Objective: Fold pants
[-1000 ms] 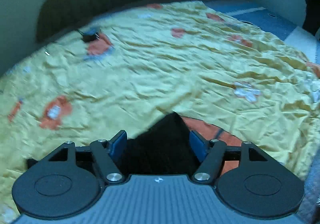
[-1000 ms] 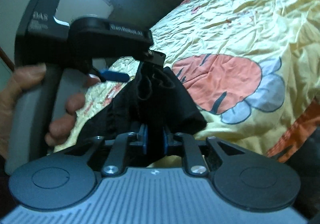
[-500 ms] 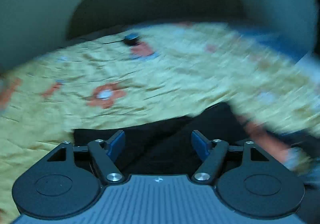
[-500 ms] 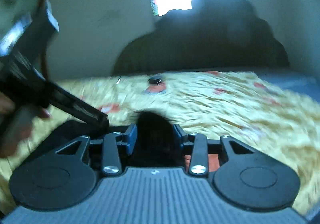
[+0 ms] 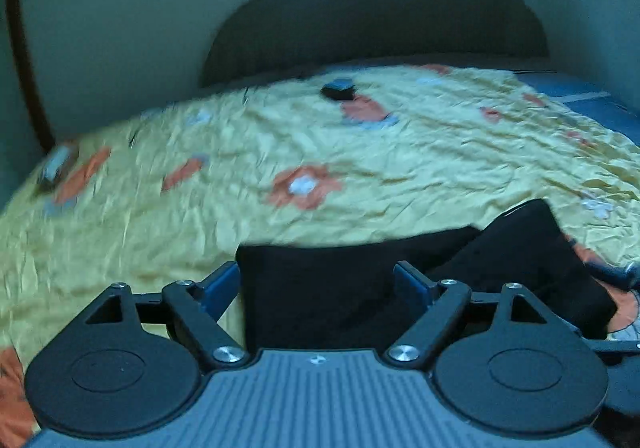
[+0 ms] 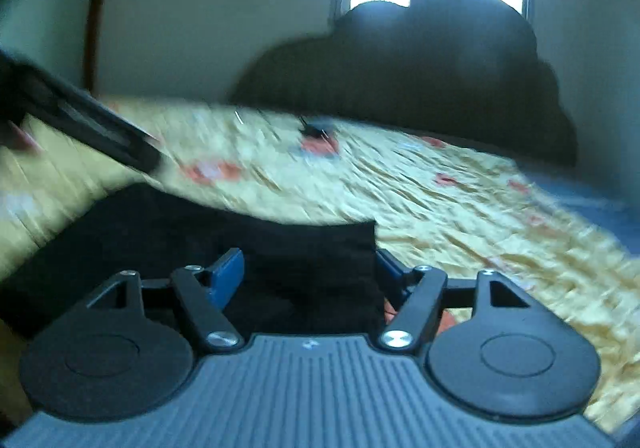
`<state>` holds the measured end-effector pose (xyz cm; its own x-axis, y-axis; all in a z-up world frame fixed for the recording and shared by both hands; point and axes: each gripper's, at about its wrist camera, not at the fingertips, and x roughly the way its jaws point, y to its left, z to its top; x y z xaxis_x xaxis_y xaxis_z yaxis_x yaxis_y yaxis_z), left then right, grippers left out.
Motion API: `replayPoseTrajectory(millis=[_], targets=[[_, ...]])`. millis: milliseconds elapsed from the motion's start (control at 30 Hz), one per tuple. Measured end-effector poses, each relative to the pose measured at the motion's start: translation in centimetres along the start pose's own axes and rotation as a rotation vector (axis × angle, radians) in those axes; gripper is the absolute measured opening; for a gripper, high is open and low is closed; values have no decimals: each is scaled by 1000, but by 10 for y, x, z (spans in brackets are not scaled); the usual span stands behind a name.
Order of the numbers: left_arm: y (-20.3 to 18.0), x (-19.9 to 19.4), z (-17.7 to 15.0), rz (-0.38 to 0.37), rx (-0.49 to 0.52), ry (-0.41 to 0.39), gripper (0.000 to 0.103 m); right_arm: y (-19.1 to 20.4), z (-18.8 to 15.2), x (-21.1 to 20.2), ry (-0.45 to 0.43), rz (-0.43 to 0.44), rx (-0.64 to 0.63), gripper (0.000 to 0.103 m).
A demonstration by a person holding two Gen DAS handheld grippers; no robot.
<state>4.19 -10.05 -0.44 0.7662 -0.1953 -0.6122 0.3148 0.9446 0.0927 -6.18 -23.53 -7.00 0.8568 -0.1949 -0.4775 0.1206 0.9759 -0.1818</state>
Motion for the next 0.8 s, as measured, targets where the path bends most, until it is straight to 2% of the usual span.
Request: replayPoseTrajectory(millis=[33, 100, 200, 267, 333, 467, 567, 700, 800], targets=[[7, 6, -4, 19, -22, 43, 84, -4, -2, 15, 78, -2, 22, 63], [15, 21, -9, 32, -60, 110, 84, -15, -3, 18, 112, 25, 90, 63], [24, 34, -15, 41, -94, 145, 84, -15, 10, 2, 60, -13, 91, 63], [28, 43, -21, 42, -113, 170, 84, -17, 19, -3, 25, 28, 136, 63], [35, 47, -26, 24, -148, 184, 84, -13, 24, -3, 20, 81, 146, 64], [41, 51, -30, 1, -192, 191, 86, 2, 11, 26, 135, 52, 61, 64], [42, 52, -32, 0, -196, 187, 88, 0, 17, 22, 129, 56, 70, 66], [41, 53, -33, 14, -182, 175, 91, -8, 29, 8, 71, 57, 124, 67], [41, 52, -35, 15, -179, 167, 92, -2, 23, 23, 105, 31, 95, 69]])
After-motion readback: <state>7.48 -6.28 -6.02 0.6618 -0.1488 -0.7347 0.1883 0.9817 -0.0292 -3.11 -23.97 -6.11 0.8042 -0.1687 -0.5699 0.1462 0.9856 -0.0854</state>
